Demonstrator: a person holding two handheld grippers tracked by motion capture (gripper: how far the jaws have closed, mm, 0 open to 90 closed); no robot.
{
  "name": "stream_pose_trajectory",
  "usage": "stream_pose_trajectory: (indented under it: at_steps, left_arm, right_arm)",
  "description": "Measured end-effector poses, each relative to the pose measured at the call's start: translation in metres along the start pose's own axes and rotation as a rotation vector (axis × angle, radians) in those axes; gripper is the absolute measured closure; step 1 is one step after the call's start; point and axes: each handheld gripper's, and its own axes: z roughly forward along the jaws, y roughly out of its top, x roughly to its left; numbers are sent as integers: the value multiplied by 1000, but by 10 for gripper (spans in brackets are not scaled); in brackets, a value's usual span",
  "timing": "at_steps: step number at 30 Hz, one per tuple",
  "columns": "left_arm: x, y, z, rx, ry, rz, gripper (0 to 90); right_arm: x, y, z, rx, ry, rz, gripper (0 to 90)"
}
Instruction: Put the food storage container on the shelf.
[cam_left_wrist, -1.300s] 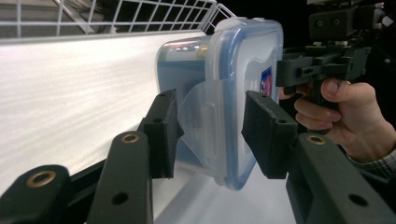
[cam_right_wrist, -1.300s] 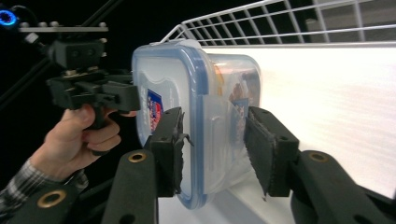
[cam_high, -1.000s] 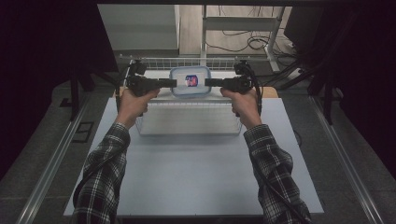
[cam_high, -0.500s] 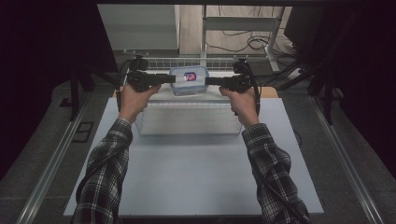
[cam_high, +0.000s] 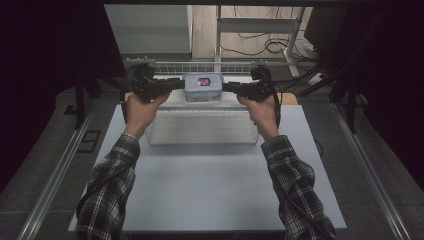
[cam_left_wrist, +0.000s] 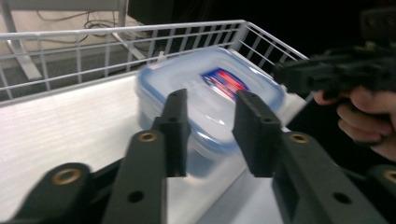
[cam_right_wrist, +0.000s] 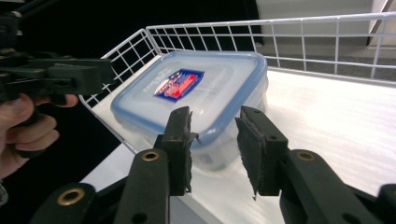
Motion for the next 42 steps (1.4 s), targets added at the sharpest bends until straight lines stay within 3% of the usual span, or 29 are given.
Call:
stream_pose_trajectory:
  at_steps: [4, 8, 14, 26, 31, 36, 42]
  left_arm:
    - [-7, -12, -5, -9, -26, 29, 766]
    - [-11, -24, 1, 24, -64, 38, 824]
    - [-9, -29, 17, 61, -49, 28, 838]
    - [-6, -25, 26, 66, -34, 11, 823]
    - [-6, -31, 22, 61, -50, 13, 777]
    - [-7, -34, 17, 49, -56, 11, 668]
    - [-11, -41, 9, 36, -66, 17, 580]
  right_arm:
    - [2, -7, -5, -2, 8, -20, 696]
    - [2, -19, -7, 9, 32, -26, 779]
    - [5, -26, 2, 39, 53, -31, 828]
    - [2, -23, 14, 48, 13, -27, 836]
    - [4, -26, 10, 39, 27, -32, 785]
    - [11, -30, 8, 32, 28, -41, 680]
    - [20, -34, 6, 33, 25, -79, 585]
